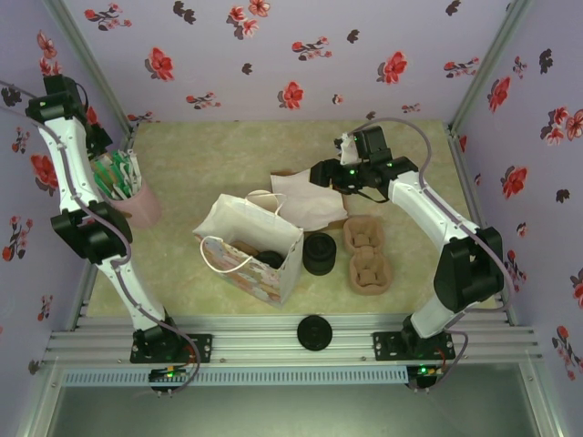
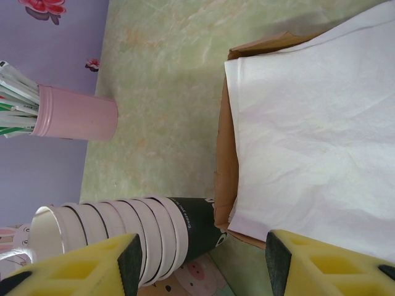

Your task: Pack the takeout coffee

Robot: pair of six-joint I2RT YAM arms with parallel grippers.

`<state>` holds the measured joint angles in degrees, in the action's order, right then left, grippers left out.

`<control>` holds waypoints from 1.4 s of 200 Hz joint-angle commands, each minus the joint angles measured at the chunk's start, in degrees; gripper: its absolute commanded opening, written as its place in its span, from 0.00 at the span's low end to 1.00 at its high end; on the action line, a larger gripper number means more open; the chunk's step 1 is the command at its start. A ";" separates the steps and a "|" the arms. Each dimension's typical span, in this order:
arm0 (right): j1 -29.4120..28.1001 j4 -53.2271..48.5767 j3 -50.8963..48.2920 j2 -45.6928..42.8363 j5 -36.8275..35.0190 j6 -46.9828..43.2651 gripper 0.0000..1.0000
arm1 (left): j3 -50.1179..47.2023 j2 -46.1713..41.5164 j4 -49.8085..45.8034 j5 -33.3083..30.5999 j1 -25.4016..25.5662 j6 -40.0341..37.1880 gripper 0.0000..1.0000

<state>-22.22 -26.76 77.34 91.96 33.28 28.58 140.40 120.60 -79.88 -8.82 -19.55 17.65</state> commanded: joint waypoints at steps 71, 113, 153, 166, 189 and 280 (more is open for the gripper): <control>0.41 1.27 1.15 0.18 1.20 -0.11 0.57 | -2.20 -9.51 -3.39 -1.29 1.14 1.06 0.26; 0.42 1.40 1.06 0.36 1.40 -0.10 0.57 | -5.18 -9.65 -2.30 0.92 1.80 5.86 0.57; 0.39 1.21 0.90 0.44 1.06 -0.37 0.57 | -0.68 -5.11 -5.09 -1.15 1.54 9.69 0.57; 0.40 1.25 0.86 0.36 0.96 -0.37 0.57 | -0.65 -4.47 -5.16 -1.84 1.36 10.13 0.58; 0.42 1.22 0.84 0.54 1.08 -0.37 0.57 | -1.08 -3.87 -4.91 -3.40 1.09 10.70 0.60; 0.41 1.57 0.75 1.00 1.41 -0.19 0.57 | -2.75 -1.62 -3.71 -6.53 -0.14 10.69 0.54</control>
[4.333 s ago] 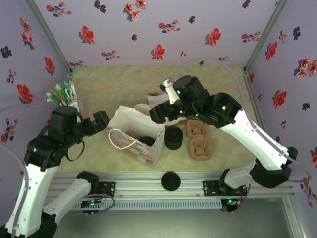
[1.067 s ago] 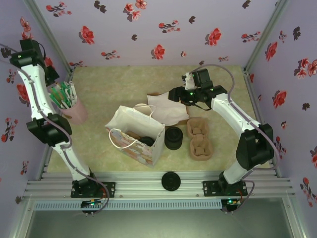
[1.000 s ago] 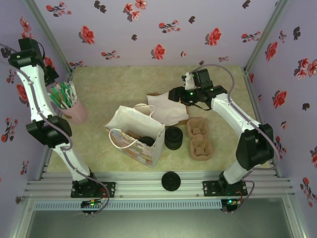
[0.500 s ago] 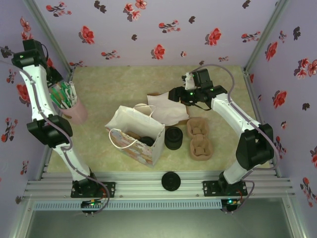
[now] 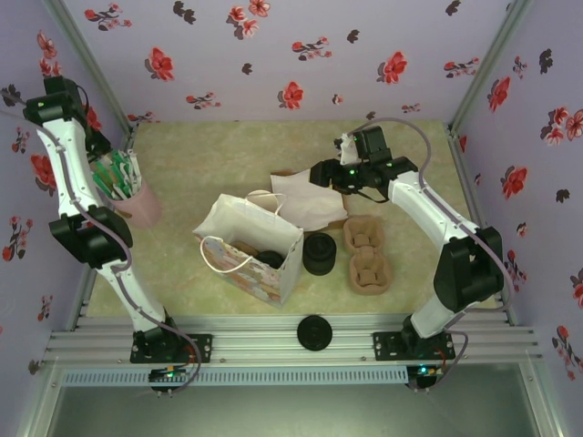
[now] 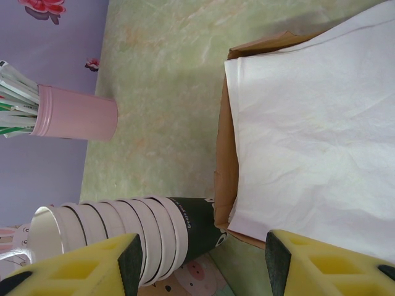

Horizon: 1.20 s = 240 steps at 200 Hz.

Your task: Pack the takeout coffee

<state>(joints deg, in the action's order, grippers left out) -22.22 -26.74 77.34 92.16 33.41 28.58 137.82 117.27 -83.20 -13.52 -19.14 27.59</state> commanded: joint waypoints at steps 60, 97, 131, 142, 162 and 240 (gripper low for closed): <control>0.42 1.68 0.76 1.11 1.32 -0.12 0.57 | 0.59 2.94 0.07 0.20 0.44 0.46 0.53; 0.41 1.80 0.70 1.21 1.40 -0.10 0.57 | 0.71 3.79 0.11 0.12 1.12 0.43 0.42; 0.40 1.64 0.66 1.47 1.23 -0.19 0.57 | 0.61 3.42 -0.74 -0.09 1.12 0.33 0.29; 0.38 1.84 0.58 1.52 1.31 -0.20 0.57 | 0.63 3.07 -0.93 -0.24 1.12 0.22 0.27; 0.37 1.82 0.70 1.62 1.31 -0.19 0.57 | 0.53 2.24 -1.10 -0.77 1.14 -0.12 0.23; 0.38 1.78 0.75 1.54 1.30 -0.19 0.57 | -0.43 -1.36 -1.79 -0.90 1.29 -0.90 0.06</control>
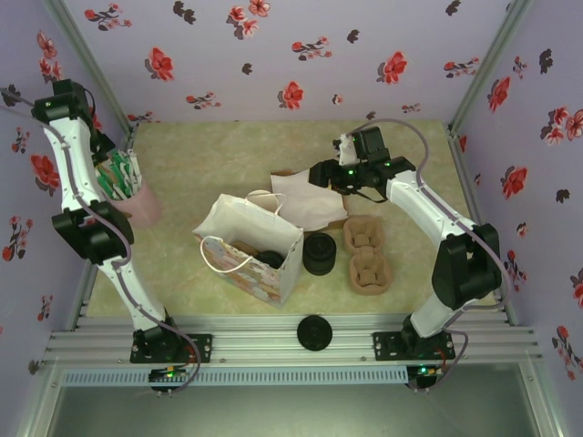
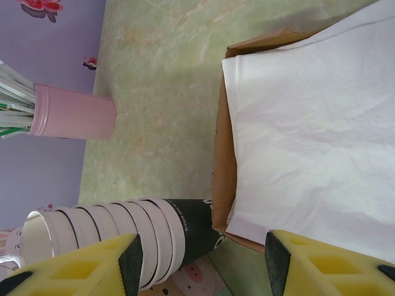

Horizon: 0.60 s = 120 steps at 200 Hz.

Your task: Pack the takeout coffee

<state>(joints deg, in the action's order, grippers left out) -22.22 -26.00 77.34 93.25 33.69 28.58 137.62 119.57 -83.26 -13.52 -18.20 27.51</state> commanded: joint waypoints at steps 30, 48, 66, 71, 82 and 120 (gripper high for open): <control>0.38 0.95 0.71 0.40 1.08 -0.24 0.57 | -0.17 -5.34 -1.75 -1.07 0.36 -1.10 0.06; 0.42 1.03 0.71 0.26 1.09 -0.19 0.57 | -0.03 -6.38 -1.71 -1.07 0.35 -1.64 0.05; 0.42 1.07 0.71 0.21 1.24 -0.13 0.57 | -0.03 -7.34 -1.64 -1.03 0.40 -1.99 0.05; 0.40 1.01 0.71 0.20 1.20 -0.13 0.57 | -0.01 -7.59 -1.54 -0.96 0.36 -2.17 0.05; 0.42 0.98 0.71 0.19 1.20 -0.10 0.57 | -0.02 -7.94 -1.35 -0.89 0.35 -2.54 0.05; 0.40 1.01 0.62 0.17 1.20 -0.10 0.57 | -0.77 -8.15 -0.86 0.57 0.79 -4.17 0.07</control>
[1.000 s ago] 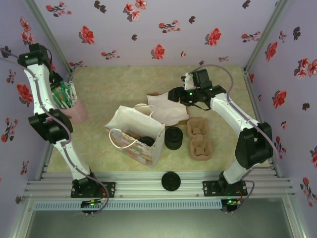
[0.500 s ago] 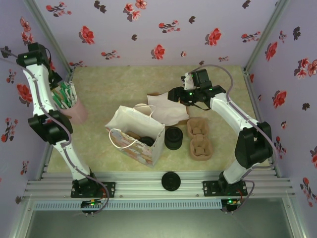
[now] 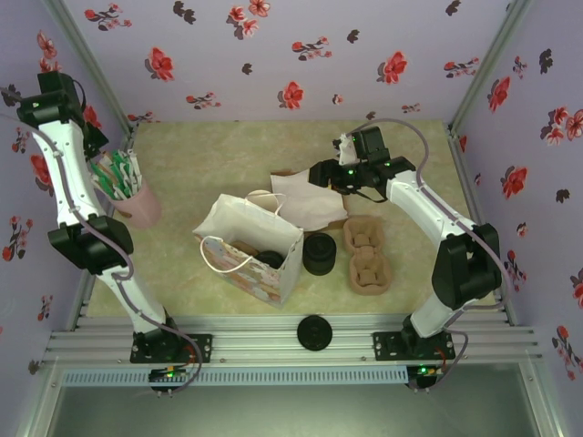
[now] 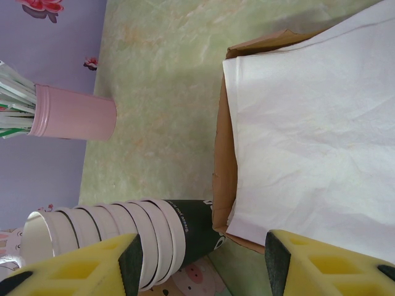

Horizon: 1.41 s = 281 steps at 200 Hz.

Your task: Pack the takeout coffee

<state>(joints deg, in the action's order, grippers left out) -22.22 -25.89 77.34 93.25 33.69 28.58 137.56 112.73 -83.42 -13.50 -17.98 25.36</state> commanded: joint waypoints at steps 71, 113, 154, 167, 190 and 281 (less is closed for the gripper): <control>0.42 0.97 0.46 0.26 1.38 -0.11 0.57 | -5.42 -1.49 1.34 5.59 2.24 -3.48 0.25; 0.40 1.19 0.52 0.43 1.46 -0.10 0.57 | -6.58 -2.90 2.03 5.61 2.24 -3.16 0.33; 0.38 1.15 0.53 0.50 1.55 -0.04 0.57 | -7.57 -3.25 2.26 5.42 2.24 -3.39 0.38; 0.31 1.18 0.47 0.53 1.61 -0.06 0.57 | -7.32 -3.18 2.51 5.26 2.11 -3.64 0.34; 0.29 1.19 0.49 0.54 1.56 -0.06 0.57 | -6.04 -2.58 2.49 5.06 1.31 -4.04 0.31; 0.33 1.26 0.43 0.88 1.64 -0.02 0.57 | -1.77 2.33 1.76 5.14 -0.55 -4.97 0.38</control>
<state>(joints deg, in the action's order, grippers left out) -22.22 -25.47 77.34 93.38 34.54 28.60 132.35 112.62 -81.03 -8.36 -18.02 21.87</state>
